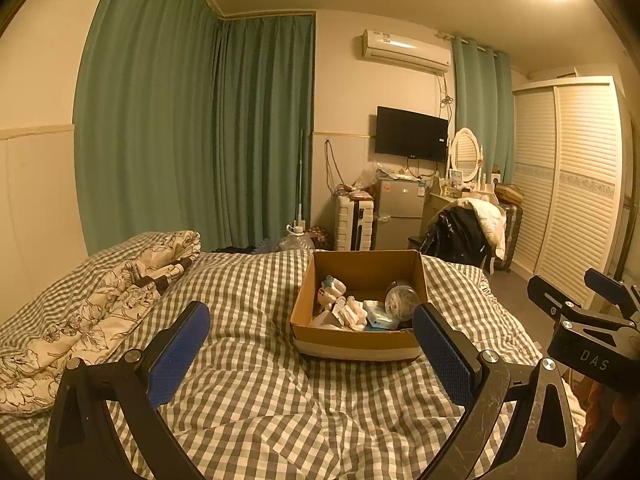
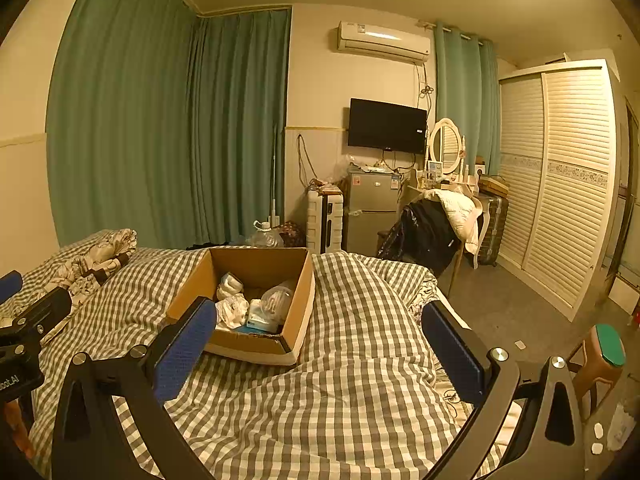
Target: Organize objects
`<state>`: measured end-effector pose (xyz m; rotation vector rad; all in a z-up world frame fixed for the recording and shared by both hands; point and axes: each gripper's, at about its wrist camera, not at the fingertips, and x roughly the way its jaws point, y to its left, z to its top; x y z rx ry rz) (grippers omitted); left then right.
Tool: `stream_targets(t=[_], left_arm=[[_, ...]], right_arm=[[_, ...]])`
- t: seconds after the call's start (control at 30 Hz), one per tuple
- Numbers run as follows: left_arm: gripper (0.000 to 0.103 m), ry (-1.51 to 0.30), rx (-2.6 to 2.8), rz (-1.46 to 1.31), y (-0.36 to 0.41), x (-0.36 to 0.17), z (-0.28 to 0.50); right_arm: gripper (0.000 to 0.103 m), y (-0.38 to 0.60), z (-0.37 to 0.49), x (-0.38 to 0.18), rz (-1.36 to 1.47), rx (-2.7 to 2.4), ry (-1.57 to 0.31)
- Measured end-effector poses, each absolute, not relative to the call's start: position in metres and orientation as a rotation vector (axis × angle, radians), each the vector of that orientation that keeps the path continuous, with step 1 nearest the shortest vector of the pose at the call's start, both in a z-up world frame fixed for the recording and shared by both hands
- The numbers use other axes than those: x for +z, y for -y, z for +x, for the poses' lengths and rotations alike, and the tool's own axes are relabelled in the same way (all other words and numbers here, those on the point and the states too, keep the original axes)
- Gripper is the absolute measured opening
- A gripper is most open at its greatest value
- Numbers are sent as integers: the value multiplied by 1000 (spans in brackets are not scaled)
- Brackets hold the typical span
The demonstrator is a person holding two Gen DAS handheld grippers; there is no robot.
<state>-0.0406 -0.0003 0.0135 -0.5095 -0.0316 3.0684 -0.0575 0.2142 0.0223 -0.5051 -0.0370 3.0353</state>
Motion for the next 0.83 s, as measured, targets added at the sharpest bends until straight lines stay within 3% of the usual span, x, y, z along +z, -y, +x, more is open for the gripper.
stream_targets(t=[0.83], left_arm=[[103, 16, 3074, -526, 1, 11, -41]], right_arm=[[103, -212, -58, 18, -523, 3034, 55]])
